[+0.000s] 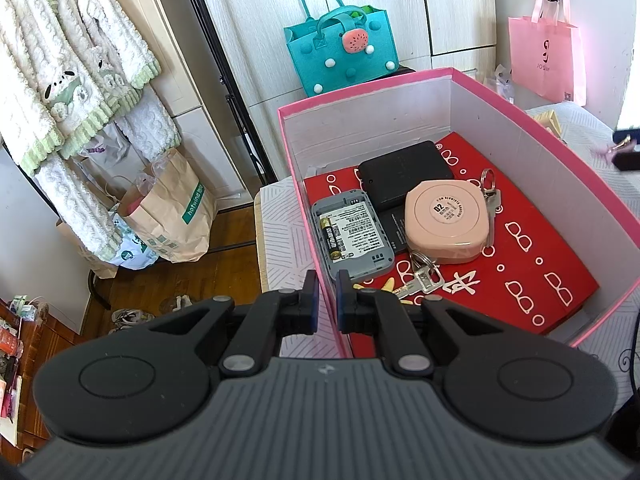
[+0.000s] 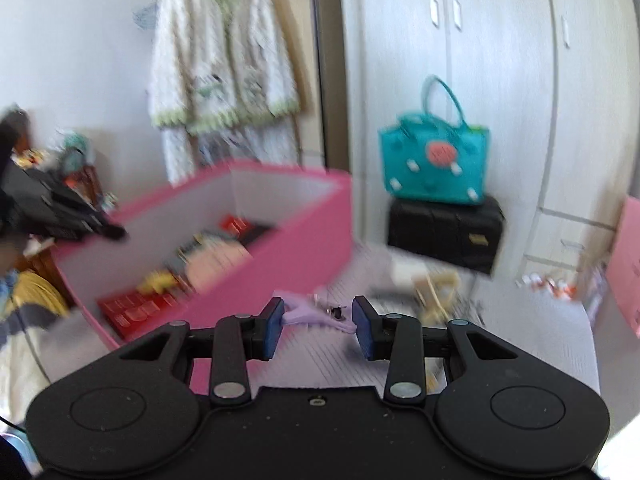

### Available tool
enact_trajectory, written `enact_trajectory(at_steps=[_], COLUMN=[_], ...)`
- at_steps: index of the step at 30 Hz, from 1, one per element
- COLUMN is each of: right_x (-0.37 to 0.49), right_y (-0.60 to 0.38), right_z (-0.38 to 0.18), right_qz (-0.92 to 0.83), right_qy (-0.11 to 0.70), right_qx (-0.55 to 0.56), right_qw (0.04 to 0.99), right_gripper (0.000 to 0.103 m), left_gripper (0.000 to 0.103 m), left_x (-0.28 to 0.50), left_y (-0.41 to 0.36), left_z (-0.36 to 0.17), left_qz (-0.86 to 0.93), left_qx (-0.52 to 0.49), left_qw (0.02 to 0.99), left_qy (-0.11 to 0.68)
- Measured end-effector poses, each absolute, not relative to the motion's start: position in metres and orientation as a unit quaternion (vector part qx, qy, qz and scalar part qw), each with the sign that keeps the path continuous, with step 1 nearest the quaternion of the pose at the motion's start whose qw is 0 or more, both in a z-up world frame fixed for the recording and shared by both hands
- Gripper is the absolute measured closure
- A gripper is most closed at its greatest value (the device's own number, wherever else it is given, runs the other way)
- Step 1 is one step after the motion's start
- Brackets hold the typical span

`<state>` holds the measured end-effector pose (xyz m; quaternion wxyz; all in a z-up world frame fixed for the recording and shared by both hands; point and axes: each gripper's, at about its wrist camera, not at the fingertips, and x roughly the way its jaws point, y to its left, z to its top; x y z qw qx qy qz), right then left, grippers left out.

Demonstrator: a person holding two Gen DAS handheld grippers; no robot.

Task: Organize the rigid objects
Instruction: 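Carry the lilac star clip into the box and open the right gripper, then move the right gripper back and grasp the gold AA battery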

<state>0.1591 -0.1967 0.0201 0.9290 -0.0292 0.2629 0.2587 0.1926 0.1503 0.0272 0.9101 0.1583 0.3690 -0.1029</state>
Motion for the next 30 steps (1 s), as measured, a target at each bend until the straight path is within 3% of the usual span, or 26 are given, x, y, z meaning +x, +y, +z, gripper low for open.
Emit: enact_trajectory(at_steps=[14,25,30], right_x=[0.18,0.219,0.206], right_y=[-0.115,-0.057,-0.062], right_z=[0.063,0.003,0.018], right_qz=[0.401,0.422,0.414], right_qy=[0.247,0.378,0.377], right_qx=[-0.064,-0.12,-0.153], right_qw=[0.88,0.816,0.814], right_gripper=[0.06,0.06,0.055], left_gripper=[0.095,0.095,0.095], left_x=[0.194,0.194,0.195], left_y=[0.149,0.155,0.153], left_z=[0.026,0.027,0.027], left_qz=[-0.108,-0.115,-0.116], left_qx=[0.158,0.141,0.144], left_qw=[0.909,0.911,0.909], left_qy=[0.37,0.37,0.373])
